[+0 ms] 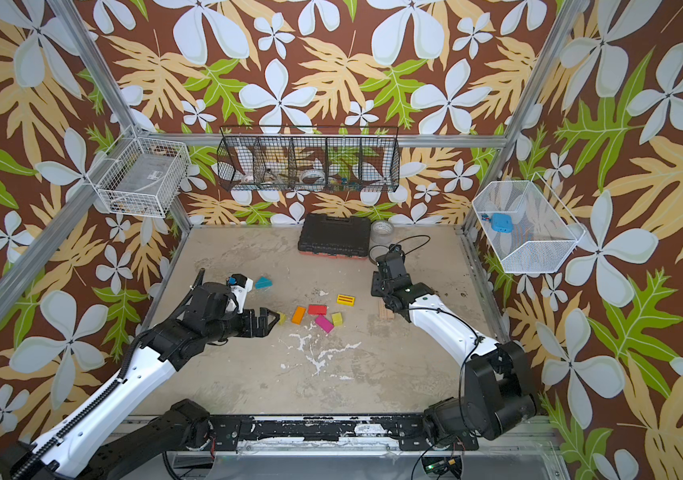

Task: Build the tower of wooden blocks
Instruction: 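Lift the pink block and carry it over the paired wooden sticks, then lower the pink block onto the wooden sticks with the right gripper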

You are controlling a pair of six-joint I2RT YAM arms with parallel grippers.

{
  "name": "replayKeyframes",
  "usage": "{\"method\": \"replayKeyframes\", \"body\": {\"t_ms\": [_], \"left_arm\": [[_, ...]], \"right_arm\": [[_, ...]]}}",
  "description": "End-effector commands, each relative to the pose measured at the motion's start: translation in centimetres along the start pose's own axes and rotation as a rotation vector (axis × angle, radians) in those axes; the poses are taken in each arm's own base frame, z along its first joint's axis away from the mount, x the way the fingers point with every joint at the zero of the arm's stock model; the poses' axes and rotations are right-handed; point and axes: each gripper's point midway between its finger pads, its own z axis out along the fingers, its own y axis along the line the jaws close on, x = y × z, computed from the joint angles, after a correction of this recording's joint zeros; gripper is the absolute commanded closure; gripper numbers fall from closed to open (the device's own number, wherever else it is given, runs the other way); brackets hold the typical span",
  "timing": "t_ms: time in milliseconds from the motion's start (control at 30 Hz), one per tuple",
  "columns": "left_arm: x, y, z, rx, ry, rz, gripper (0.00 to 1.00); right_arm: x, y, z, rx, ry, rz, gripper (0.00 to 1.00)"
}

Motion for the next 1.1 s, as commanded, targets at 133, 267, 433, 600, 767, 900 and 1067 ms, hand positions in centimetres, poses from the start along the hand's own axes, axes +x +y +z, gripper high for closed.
{"method": "replayKeyframes", "body": {"t_ms": [133,267,433,600,767,900,1067], "left_arm": [[0.3,0.2,1.2,-0.008,0.034,0.000,0.00],[0.5,0.4,1.5,-0.013,0.048,-0.003,0.00],[0.5,0.3,1.5,-0.012,0.046,-0.002,0.00],[0.5,0.2,1.4,-0.007,0.043,-0.001,0.00],[0.4,0.2,1.3,-0.005,0.038,0.000,0.00],[0.3,0.2,1.2,-0.005,0.035,0.001,0.00],[0.3,0.2,1.2,-0.006,0.035,0.000,0.00]], "right_arm": [[4.0,-1.1,2.1,0.014,0.055,0.021,0.86],[4.6,-1.7,2.8,0.054,0.072,0.018,0.88],[4.8,-3.1,2.9,0.115,0.026,0.011,0.86],[4.5,-3.1,3.1,0.110,-0.010,-0.036,0.85],[5.3,-3.0,4.4,0.118,0.031,-0.068,0.84],[6.0,-2.6,5.6,0.113,0.080,-0.090,0.86],[6.6,-2.6,6.4,0.129,0.127,-0.102,0.91]]}}
